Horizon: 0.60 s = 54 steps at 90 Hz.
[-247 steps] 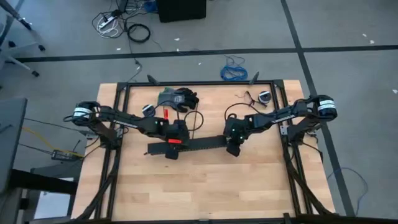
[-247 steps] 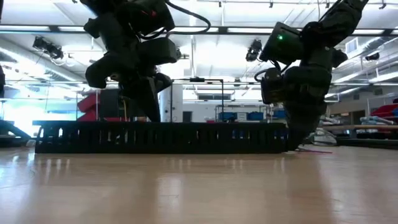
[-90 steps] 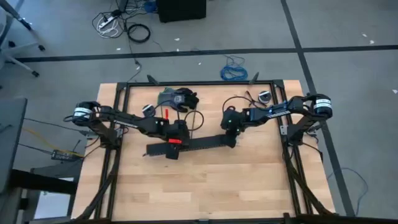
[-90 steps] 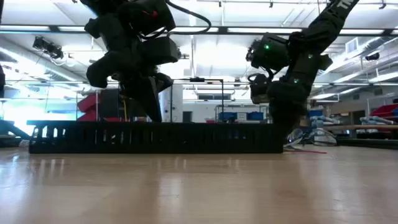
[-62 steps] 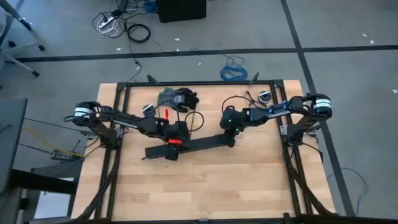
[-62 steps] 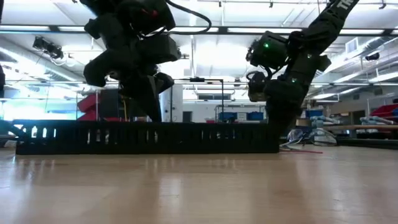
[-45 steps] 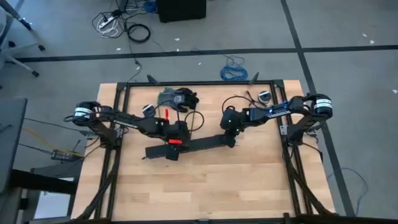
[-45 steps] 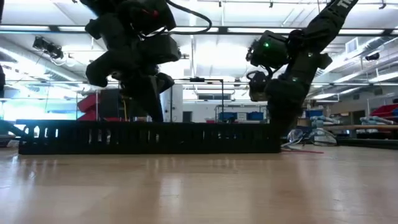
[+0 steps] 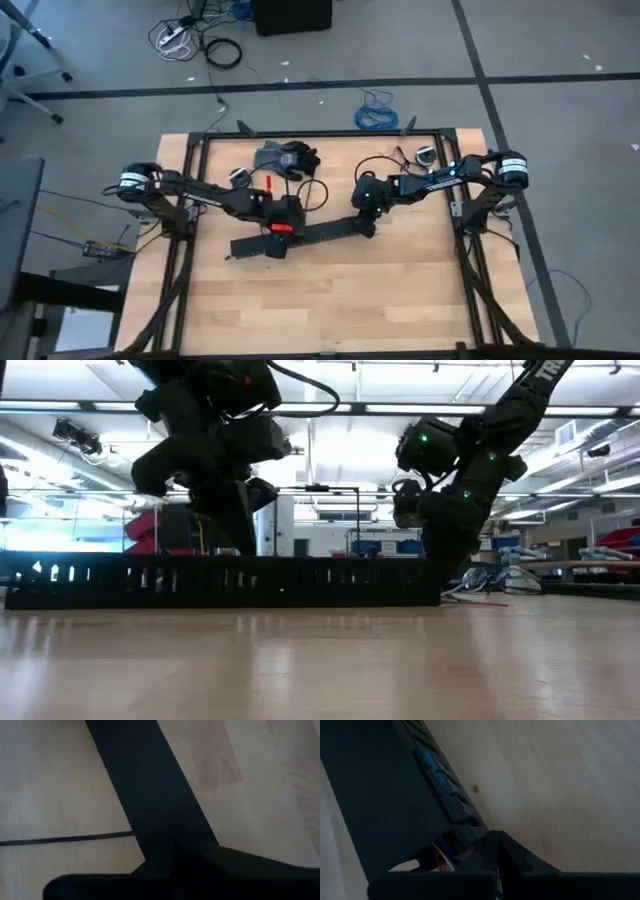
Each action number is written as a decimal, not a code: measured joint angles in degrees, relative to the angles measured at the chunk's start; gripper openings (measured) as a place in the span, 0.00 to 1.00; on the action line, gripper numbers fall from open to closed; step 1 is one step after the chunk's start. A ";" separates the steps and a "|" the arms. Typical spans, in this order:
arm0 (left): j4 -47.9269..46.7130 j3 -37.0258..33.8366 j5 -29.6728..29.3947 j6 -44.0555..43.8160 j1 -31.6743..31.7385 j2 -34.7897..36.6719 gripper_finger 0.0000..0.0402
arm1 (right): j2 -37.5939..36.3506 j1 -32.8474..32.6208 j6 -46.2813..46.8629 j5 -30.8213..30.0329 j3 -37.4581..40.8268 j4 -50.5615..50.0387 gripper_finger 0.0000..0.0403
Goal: Ziptie cables
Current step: Close the black cable duct cover
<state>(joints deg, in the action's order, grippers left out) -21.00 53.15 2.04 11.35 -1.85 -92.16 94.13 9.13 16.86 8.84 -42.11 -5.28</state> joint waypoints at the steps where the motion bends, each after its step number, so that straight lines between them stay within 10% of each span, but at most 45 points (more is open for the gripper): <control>1: 0.04 0.00 0.00 0.00 0.00 0.00 0.00 | 0.00 -0.01 0.00 0.03 0.00 0.06 0.00; 54: 3.60 0.08 -1.22 0.00 0.72 -0.77 0.00 | -1.86 -0.88 0.26 -4.09 -0.87 -4.23 0.00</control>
<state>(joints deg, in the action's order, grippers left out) -17.40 53.23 0.82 11.35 -1.13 -92.93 92.27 8.24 17.12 4.75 -42.98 -9.51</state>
